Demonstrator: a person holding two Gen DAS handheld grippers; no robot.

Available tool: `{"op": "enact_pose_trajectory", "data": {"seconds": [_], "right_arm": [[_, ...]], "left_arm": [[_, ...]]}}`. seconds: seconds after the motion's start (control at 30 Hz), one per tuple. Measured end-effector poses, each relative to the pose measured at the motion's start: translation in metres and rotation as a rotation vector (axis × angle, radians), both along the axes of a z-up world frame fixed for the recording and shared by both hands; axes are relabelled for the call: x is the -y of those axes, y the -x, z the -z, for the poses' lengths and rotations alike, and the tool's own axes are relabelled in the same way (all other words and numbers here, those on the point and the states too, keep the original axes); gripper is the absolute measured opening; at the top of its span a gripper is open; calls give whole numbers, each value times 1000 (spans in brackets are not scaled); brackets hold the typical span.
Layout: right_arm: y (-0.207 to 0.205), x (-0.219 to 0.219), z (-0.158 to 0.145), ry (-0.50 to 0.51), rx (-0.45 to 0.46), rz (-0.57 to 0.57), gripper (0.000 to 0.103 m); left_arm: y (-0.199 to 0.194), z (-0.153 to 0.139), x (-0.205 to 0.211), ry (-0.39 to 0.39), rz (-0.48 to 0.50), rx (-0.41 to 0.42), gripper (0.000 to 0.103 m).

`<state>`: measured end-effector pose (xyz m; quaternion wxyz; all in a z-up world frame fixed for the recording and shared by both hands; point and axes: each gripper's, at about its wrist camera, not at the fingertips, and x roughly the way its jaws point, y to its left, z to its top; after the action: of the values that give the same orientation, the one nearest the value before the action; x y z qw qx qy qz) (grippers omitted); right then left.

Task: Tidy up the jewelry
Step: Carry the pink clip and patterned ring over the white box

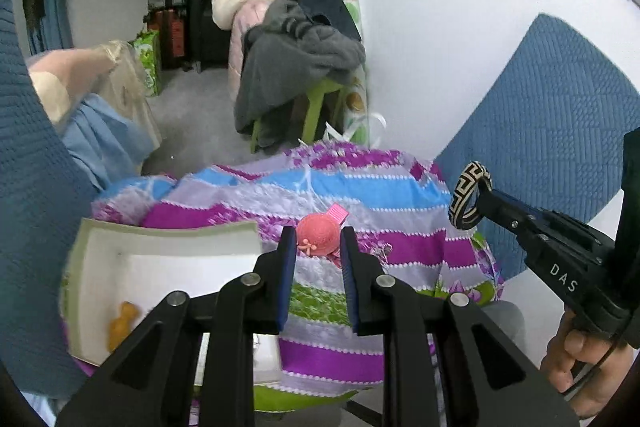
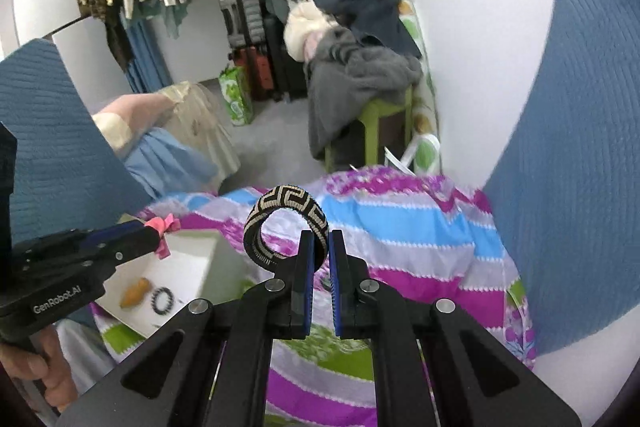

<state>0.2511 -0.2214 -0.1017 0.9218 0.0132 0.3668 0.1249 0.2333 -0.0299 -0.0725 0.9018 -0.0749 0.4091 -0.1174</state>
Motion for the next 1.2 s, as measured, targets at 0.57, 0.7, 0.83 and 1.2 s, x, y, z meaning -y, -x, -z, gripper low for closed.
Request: {"op": "enact_pose_trajectory", "data": {"seconds": [0.57,0.7,0.83,1.2], "right_arm": [[26,-109,15,-19,20,-89,5],[27,-131,39,3,-31,-131,5],[29,-148,63,26,-82,-170,5],[29,-168,105,36,-180,-234,7]], "left_arm": [[38,7,-103,-57,-88,35,23],[39,32,-121,-43,-115,-8,23],[40,57,-132,-35,-135,-58,23],[47,100,-138,-27,-160,-155,23]]}}
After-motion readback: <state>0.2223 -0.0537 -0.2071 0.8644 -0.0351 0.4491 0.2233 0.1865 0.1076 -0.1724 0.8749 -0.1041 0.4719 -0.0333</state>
